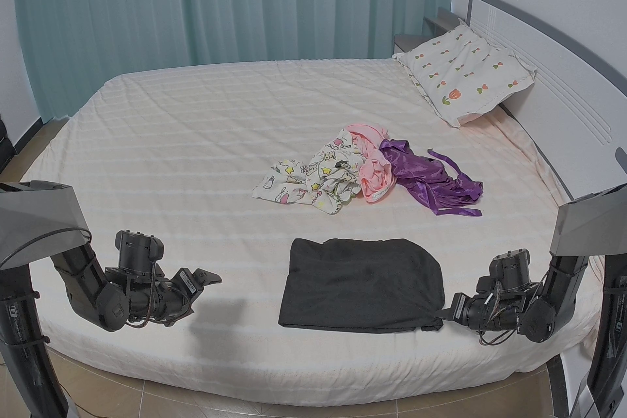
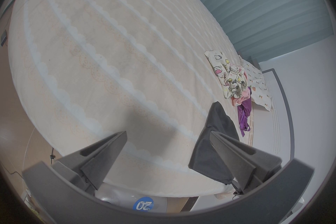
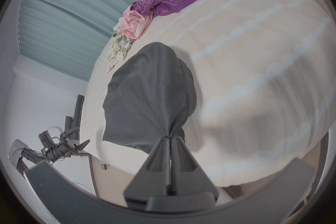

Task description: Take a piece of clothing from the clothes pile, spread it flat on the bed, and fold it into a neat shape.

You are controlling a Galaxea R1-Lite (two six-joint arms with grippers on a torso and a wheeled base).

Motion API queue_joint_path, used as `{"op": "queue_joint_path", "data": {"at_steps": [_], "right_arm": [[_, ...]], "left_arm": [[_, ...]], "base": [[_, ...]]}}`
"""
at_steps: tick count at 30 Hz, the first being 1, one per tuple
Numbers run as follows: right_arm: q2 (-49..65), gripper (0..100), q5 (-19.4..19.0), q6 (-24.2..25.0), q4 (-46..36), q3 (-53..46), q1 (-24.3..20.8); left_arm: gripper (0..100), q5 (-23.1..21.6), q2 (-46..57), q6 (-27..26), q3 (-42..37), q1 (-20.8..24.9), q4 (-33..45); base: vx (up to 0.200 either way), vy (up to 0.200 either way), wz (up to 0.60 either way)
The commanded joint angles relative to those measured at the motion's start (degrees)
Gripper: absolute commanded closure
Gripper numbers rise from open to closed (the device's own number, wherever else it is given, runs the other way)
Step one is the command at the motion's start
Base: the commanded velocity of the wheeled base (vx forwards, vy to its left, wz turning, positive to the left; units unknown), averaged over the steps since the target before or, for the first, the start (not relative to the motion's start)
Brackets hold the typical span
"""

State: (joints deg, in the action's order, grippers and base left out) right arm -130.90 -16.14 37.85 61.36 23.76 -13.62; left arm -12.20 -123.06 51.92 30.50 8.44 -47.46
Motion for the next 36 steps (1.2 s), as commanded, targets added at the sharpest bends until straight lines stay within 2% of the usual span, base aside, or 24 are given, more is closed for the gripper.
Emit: {"op": "queue_joint_path", "data": {"at_steps": [1,10,11,13,19,22,28,36], "right_arm": [[2.6,100,-0.1,-0.6,0.1,-2.2,-0.1],[4.0,100,-0.1,-6.1,-0.2,-5.0,0.1],[3.8,0,0.0,-7.4,-0.2,-5.2,0.3],[3.5,0,-0.1,-9.4,-0.2,-5.4,0.7],[2.3,0,-0.1,-9.4,1.1,-3.6,2.0],[2.1,0,-0.3,-6.8,1.5,1.1,4.3],[-5.8,0,0.0,3.3,-2.8,17.3,5.8],[-11.3,0,0.2,5.3,-10.0,30.6,5.3]], "left_arm": [[0,0.0,-0.1,0.0,0.0,-0.1,0.0],[0,0.0,-0.1,0.0,0.0,-0.1,0.0],[0,0.0,-0.1,0.0,0.0,-0.1,0.0],[0,0.0,-0.1,0.0,0.0,0.0,0.0],[0,0.0,-0.1,0.0,0.0,-0.1,0.0],[0,0.0,-0.1,0.0,0.0,-0.1,0.0],[0,0.0,-0.1,0.0,0.0,0.0,0.0],[0,0.1,-0.1,0.1,0.1,-0.1,0.0]], "base": [[0.000,0.000,0.00],[0.000,0.000,0.00],[0.000,0.000,0.00],[0.000,0.000,0.00],[0.000,0.000,0.00],[0.000,0.000,0.00],[0.000,0.000,0.00],[0.000,0.000,0.00]]}}
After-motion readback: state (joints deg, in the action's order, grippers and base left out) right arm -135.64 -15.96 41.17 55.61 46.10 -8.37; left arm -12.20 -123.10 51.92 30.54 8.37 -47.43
